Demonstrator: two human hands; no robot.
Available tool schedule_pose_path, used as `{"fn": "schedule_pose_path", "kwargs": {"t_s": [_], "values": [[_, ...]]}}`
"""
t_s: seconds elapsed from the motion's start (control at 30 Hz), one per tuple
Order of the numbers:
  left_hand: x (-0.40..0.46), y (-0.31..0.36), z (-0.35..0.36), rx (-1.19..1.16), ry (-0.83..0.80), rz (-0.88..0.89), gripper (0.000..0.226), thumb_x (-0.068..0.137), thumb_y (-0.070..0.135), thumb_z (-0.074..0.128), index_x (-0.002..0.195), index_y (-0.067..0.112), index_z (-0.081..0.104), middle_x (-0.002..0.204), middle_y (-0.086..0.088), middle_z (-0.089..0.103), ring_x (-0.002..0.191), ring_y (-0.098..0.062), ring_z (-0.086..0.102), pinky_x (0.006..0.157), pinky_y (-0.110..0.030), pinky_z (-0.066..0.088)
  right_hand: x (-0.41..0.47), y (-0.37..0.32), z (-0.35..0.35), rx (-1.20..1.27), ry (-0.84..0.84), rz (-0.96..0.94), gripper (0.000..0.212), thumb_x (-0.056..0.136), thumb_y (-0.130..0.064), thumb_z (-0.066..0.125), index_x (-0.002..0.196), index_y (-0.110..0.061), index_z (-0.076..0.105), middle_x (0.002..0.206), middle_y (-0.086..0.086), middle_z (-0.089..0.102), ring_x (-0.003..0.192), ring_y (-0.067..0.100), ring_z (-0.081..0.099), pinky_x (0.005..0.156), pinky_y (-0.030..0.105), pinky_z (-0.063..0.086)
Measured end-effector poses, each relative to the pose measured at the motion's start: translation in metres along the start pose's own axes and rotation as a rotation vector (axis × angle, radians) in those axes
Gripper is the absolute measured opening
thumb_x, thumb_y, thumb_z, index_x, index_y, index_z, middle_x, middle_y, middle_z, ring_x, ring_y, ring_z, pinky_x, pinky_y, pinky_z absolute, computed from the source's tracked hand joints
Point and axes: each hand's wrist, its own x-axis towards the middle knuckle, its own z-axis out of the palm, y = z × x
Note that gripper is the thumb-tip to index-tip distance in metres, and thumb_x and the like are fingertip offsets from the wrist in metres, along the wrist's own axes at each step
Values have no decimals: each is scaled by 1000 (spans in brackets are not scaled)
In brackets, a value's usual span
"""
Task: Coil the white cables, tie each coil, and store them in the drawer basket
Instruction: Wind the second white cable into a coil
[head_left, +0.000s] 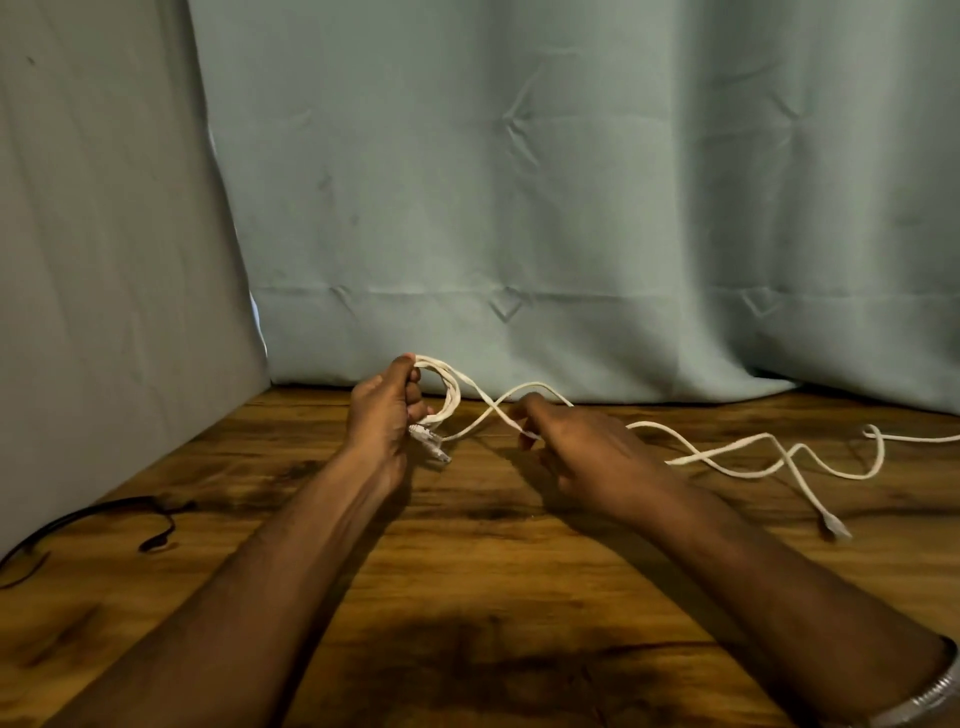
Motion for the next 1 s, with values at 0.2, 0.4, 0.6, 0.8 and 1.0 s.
{"fn": "schedule_pose_path", "kwargs": {"t_s": [0.2,0.4,0.6,0.8,1.0], "values": [[0,3,-6,66,46,22,29,101,19,53,73,15,53,41,11,34,32,-3,30,38,-15,36,1,3,-11,-226,113,-127,41,90,-13,67,125,-34,64,116,-7,73,104,23,69,70,33,45],[0,4,1,137,-86,-61,39,105,28,44,71,12,50,40,10,31,33,-4,25,40,-19,21,-1,-7,-17,-249,169,-256,40,90,-10,62,121,-33,69,110,-12,72,100,17,70,64,28,32],[-13,-6,11,129,-287,-127,37,108,20,37,74,9,48,42,9,35,34,-4,27,40,-18,18,3,-7,-8,-68,235,-276,25,94,-19,71,112,-37,74,108,-9,59,85,18,63,58,34,45],[-24,-20,19,240,-408,-90,39,106,19,44,69,9,52,44,6,35,36,-3,27,42,-19,22,6,-5,5,321,234,-248,18,92,-17,70,105,-28,76,97,-8,63,87,15,65,73,43,53],[-38,-25,18,202,-600,-222,28,105,20,48,83,11,62,71,-9,58,60,-14,56,57,-25,45,4,-8,9,654,275,-76,33,89,-14,76,109,-30,55,85,-6,69,88,15,71,85,53,56]]}}
